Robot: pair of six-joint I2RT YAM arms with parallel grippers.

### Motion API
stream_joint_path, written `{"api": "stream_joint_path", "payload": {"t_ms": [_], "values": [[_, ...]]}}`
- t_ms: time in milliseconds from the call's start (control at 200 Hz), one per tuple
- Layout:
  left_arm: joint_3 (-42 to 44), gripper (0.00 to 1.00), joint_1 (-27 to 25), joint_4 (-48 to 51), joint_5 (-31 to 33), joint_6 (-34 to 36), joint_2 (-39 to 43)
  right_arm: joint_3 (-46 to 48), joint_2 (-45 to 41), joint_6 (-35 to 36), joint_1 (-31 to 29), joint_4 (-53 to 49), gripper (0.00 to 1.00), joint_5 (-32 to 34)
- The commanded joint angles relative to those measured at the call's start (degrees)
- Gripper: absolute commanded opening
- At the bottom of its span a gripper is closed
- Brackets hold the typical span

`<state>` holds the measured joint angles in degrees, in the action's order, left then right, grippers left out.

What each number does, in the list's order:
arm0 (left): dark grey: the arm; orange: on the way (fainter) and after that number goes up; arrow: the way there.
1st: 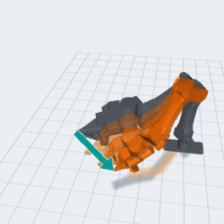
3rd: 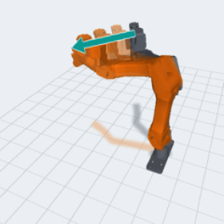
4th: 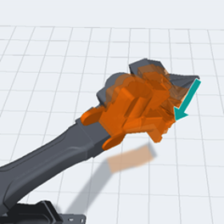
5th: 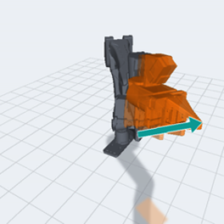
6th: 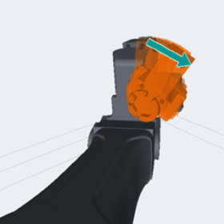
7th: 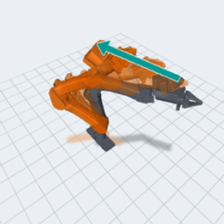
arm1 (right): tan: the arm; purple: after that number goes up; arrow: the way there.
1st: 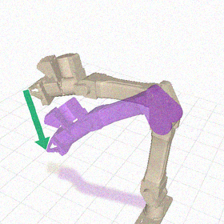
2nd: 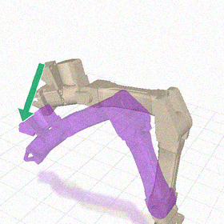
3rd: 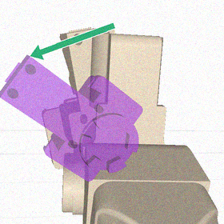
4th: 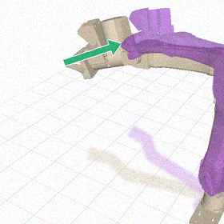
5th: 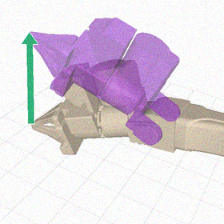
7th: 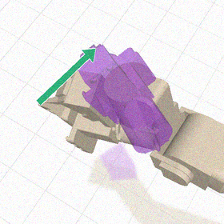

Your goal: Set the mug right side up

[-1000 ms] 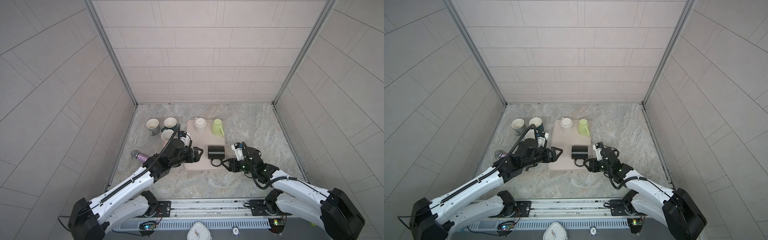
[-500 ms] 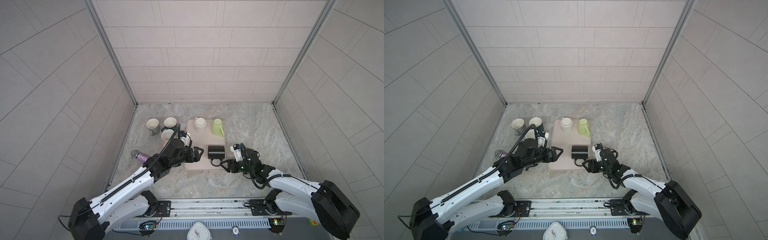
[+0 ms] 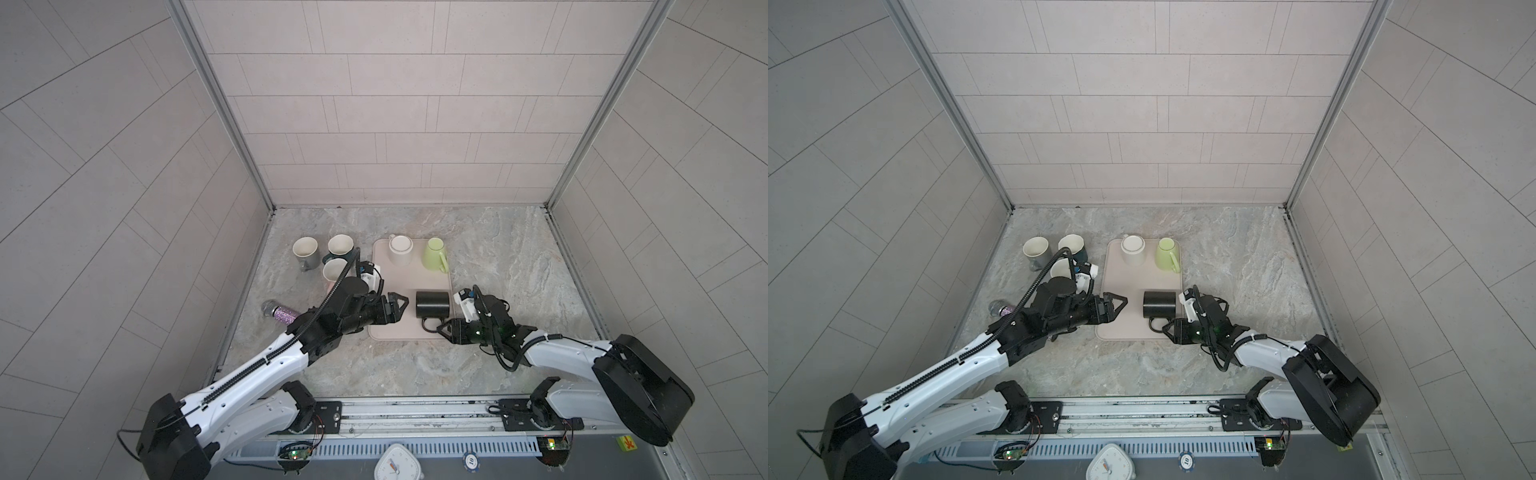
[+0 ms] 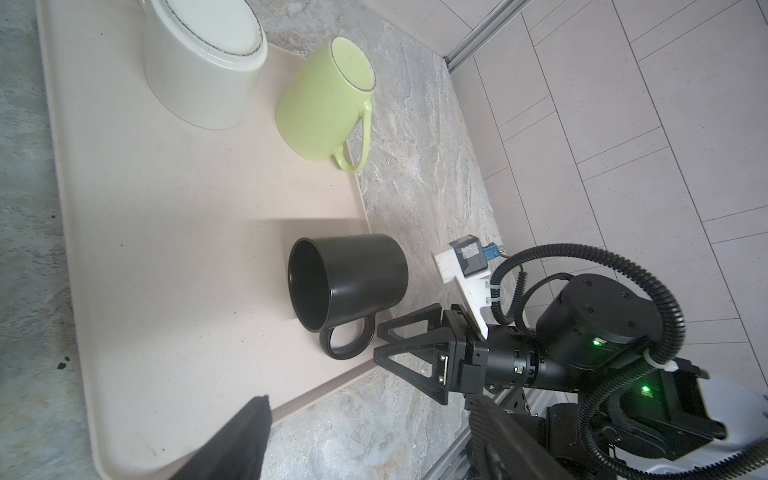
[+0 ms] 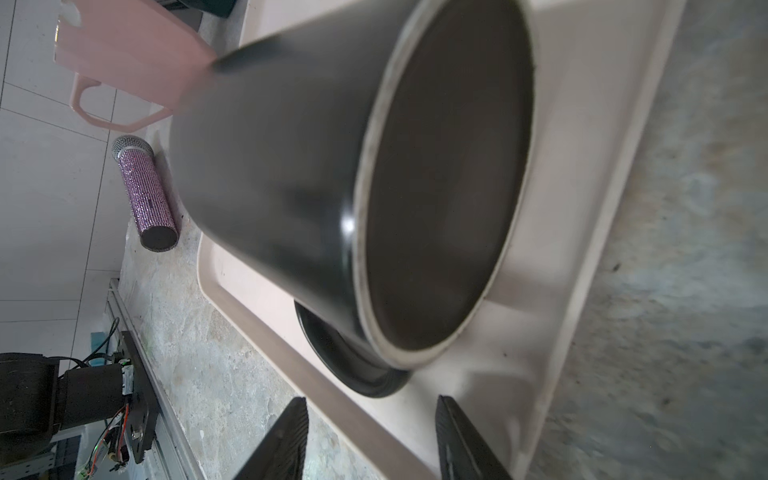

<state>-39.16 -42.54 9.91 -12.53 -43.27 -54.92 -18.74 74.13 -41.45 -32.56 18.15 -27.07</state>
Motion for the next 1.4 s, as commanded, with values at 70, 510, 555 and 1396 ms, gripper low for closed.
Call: {"api": "stream_joint_path", "payload": {"t_ms": [70, 510, 555, 1396], "values": [[0.9, 0.81, -0.2, -0.6, -0.1, -0.2, 0.2, -1.3, 2.5, -1.6, 0.2, 4.7, 0.46, -1.8], [0.8, 0.81, -0.1, 0.0, 0.0, 0.1, -0.1, -2.0, 7.2, -2.0, 0.2, 10.5, 0.43, -1.2], [0.9, 0.81, -0.1, 0.0, 0.1, 0.1, -0.2, -1.8, 7.9, -2.2, 0.2, 11.8, 0.43, -1.4], [-0.9, 0.81, -0.1, 0.1, -0.2, 0.5, -4.1, 2.5, 19.7, -4.4, 0.6, 36.4, 0.24, -2.4]]}}
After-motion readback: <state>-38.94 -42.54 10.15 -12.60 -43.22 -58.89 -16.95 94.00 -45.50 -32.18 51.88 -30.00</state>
